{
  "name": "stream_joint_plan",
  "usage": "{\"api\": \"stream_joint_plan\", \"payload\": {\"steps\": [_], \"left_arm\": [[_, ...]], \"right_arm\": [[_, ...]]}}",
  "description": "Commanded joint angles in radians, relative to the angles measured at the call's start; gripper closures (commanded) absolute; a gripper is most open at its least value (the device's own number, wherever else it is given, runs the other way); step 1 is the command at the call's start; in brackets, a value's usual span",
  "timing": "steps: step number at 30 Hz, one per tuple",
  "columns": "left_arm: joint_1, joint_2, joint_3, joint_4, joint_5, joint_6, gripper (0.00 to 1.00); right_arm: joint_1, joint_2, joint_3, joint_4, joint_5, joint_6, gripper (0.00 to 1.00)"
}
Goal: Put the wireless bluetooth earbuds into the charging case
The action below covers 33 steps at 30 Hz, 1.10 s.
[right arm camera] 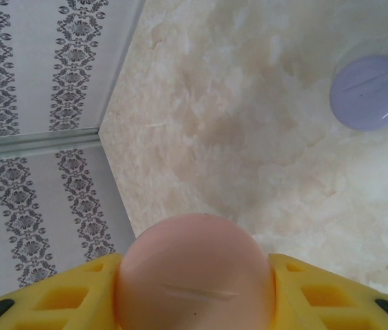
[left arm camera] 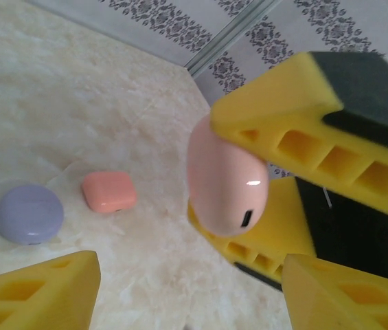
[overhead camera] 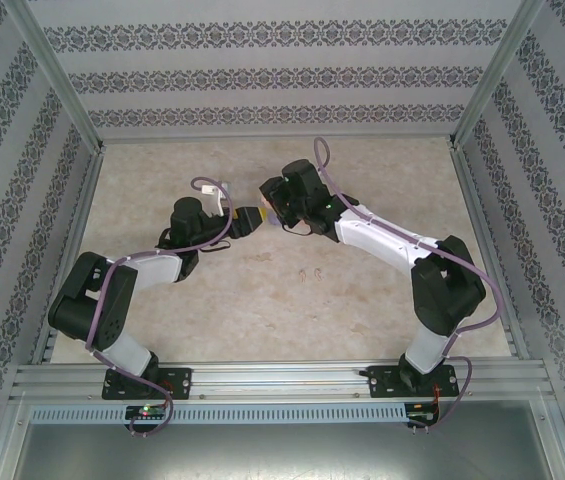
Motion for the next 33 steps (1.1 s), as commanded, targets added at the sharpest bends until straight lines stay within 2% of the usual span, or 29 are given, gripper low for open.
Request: {"api": "stream_joint_plan", "payload": {"steps": [1, 33], "left_arm": [[-0.019, 0.016, 0.031, 0.078, 0.006, -0.01, 0.31], [-0.037, 0.069, 0.041, 0.168, -0.114, -0.044, 0.61]], "right_arm": [[0.009, -0.033, -0.01, 0.024, -0.002, 0.01, 0.65], [0.041, -0.015, 0.014, 0.06, -0.028, 0.034, 0.67]]}}
